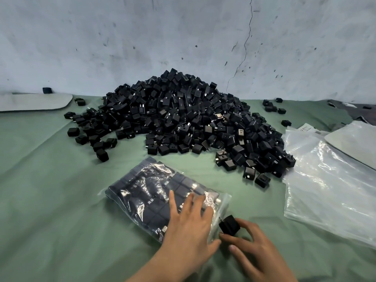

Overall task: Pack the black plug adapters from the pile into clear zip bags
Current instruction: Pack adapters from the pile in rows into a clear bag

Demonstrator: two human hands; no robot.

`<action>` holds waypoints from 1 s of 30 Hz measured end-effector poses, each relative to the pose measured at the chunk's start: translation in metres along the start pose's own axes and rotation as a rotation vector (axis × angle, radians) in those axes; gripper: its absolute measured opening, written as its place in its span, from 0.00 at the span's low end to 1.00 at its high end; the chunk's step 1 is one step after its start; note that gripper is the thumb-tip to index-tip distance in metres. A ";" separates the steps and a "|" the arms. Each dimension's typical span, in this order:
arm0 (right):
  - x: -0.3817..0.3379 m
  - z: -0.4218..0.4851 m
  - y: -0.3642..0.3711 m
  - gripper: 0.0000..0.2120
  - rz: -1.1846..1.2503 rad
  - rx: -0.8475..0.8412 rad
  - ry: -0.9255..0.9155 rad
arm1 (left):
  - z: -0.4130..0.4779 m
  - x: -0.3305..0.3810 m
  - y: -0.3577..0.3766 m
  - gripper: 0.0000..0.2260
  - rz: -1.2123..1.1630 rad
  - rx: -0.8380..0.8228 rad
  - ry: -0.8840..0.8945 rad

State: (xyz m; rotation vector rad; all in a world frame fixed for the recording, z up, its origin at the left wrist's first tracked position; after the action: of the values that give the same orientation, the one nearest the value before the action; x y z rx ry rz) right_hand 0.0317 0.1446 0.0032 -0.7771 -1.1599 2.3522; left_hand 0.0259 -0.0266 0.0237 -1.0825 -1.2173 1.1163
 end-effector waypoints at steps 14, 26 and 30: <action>-0.011 0.043 0.041 0.20 -0.153 -0.221 -0.379 | -0.002 0.008 -0.018 0.21 -0.027 0.016 0.007; 0.016 0.047 0.052 0.21 -0.011 -0.647 -0.345 | 0.020 -0.166 -0.042 0.17 -0.718 0.746 -0.321; 0.020 0.055 0.053 0.20 -0.001 -0.713 -0.324 | 0.021 -0.221 -0.001 0.22 -0.890 0.675 -0.536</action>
State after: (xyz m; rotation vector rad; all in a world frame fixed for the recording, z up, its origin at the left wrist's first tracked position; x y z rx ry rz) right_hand -0.0246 0.0927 -0.0184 -0.6002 -2.1913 2.0982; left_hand -0.0008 -0.2455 -0.0043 0.3048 -1.3548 0.9771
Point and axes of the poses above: each hand's wrist, its own z-axis towards the middle knuckle, its own y-axis out of the palm, x = y × z, the point moved 3 cm from there along z, towards the middle knuckle, and after that the axes turned 13 degrees about -y, right-handed, at the moved point
